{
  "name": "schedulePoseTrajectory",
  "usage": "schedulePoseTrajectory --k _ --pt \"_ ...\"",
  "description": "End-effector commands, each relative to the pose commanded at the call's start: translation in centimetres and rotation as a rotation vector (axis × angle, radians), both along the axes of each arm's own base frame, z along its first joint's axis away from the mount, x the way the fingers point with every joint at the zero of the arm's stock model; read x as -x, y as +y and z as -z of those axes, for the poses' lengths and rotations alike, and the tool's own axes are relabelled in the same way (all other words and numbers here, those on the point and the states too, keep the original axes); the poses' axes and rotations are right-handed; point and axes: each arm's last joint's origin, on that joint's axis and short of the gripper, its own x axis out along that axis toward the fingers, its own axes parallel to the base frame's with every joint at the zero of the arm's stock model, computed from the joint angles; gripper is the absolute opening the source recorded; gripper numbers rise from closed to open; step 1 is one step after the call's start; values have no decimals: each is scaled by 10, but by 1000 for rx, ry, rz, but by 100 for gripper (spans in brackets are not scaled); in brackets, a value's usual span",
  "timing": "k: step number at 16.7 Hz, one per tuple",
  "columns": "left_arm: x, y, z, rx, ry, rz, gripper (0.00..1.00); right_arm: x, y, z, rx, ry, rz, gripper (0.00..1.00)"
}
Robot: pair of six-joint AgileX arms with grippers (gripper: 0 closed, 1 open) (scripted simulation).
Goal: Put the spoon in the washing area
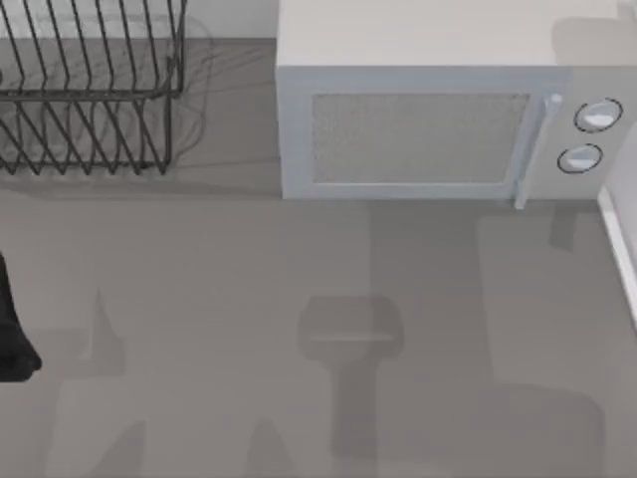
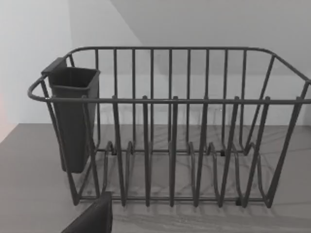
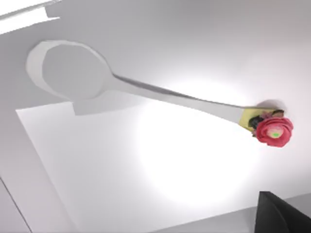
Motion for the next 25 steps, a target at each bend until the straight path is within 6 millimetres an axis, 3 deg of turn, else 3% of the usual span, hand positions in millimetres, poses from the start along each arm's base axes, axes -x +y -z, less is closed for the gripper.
schedulePoseTrajectory --k 10,18,24,25 --pt "0 0 0 0 0 0 100 -2 0 -1 6 -28 -11 0" --pt "0 0 0 0 0 0 100 -3 2 40 3 -5 -16 0" --pt "0 0 0 0 0 0 100 -3 2 43 4 -14 -15 0" --pt "0 0 0 0 0 0 100 -3 2 43 4 -14 -15 8"
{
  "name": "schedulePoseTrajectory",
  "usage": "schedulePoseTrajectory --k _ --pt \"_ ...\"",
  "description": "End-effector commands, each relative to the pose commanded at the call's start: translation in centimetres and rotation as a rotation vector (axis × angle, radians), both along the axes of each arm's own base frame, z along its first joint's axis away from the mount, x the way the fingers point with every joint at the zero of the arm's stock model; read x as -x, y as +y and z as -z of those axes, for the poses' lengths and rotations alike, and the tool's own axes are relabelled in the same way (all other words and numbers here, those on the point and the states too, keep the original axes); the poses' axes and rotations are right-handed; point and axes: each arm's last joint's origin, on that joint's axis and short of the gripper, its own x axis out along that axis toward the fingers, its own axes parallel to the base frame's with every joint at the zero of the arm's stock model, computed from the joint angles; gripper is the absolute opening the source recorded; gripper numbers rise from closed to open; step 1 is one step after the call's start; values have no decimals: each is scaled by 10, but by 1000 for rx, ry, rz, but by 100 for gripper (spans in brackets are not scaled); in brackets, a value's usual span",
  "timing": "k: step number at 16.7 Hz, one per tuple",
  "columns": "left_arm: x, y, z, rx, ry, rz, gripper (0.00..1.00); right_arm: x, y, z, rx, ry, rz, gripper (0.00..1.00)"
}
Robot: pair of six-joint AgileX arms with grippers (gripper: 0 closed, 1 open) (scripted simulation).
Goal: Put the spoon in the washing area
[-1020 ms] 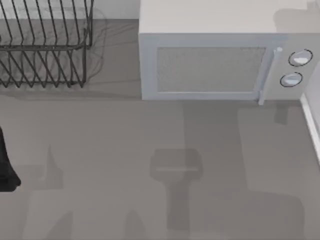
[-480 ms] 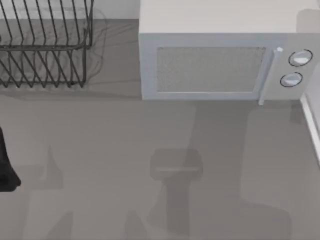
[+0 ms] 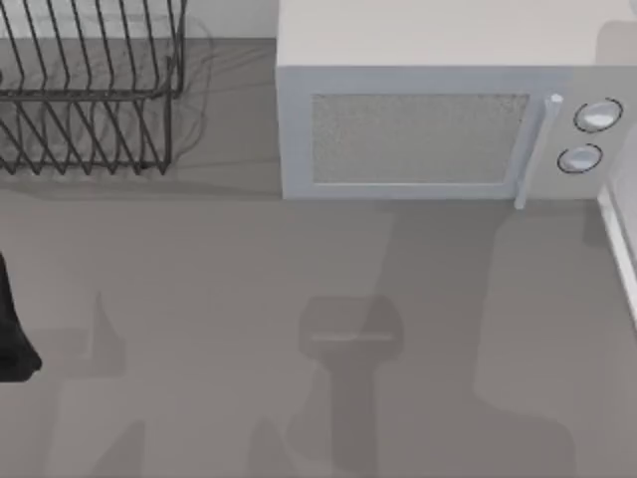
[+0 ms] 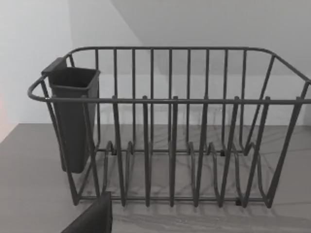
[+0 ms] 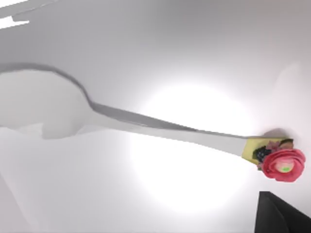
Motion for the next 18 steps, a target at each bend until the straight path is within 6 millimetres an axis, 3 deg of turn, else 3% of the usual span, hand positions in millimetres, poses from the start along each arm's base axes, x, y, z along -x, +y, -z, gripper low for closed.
schedulePoseTrajectory --k 12,18 --pt "0 0 0 0 0 0 100 0 0 0 0 0 0 98" --pt "0 0 0 0 0 0 100 0 0 0 0 0 0 100"
